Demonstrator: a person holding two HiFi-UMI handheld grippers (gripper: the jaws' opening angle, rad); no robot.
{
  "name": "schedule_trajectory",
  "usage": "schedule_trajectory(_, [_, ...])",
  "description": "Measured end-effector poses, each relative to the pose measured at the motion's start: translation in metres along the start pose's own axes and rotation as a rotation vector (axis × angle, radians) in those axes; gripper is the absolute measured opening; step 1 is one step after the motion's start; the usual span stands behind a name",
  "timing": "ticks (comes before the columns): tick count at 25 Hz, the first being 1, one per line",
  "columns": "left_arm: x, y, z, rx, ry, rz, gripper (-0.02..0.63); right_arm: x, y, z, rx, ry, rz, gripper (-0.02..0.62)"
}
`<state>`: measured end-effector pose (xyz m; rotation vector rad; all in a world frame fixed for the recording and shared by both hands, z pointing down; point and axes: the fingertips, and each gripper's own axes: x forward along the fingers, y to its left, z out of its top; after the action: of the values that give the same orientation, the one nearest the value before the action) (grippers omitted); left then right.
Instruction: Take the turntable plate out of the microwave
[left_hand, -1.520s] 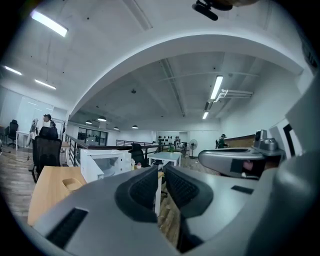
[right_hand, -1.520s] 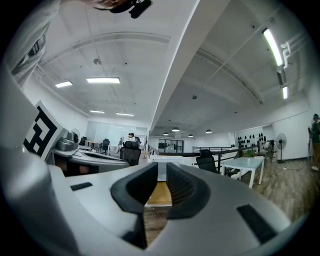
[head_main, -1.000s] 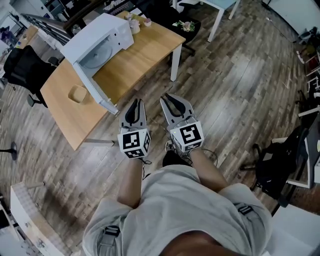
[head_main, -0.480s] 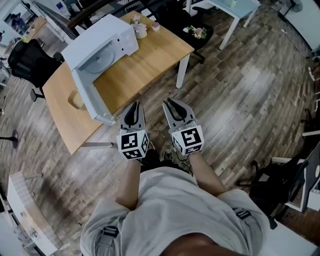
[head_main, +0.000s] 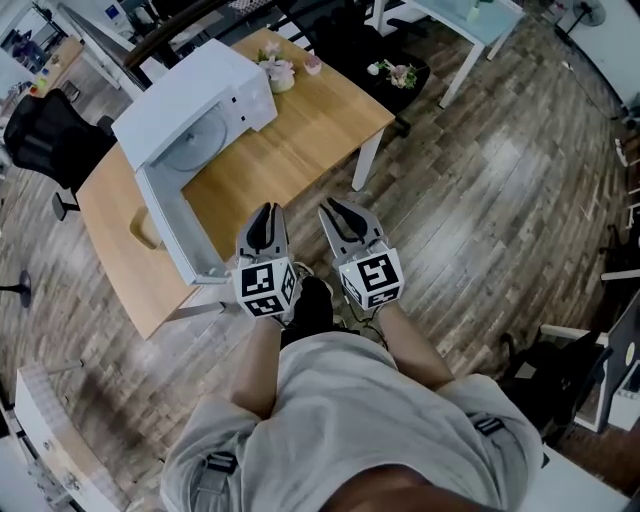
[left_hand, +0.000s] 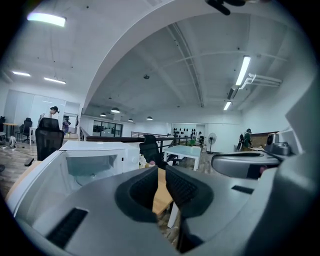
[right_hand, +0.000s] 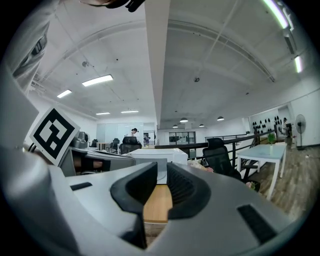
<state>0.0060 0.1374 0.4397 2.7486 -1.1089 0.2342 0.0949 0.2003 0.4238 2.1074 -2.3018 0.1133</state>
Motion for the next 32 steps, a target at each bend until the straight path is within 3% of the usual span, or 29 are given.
schedule_trajectory(10, [0.102, 0.091, 0.027, -0.048, 0.024, 0.055, 0.060, 0.146, -0.017, 0.006, -0.019, 0.072, 0.090, 0.066])
schedule_trajectory(17, [0.135, 0.144, 0.010, -0.134, 0.061, 0.104, 0.060, 0.236, -0.008, -0.019, -0.024, 0.174, 0.200, 0.074])
schedule_trajectory(27, [0.126, 0.211, -0.036, -0.283, 0.124, 0.325, 0.060, 0.298, 0.029, -0.069, 0.029, 0.325, 0.397, 0.075])
schedule_trajectory(32, [0.132, 0.244, -0.061, -0.351, 0.153, 0.436, 0.060, 0.334, 0.043, -0.099, 0.208, 0.416, 0.499, 0.078])
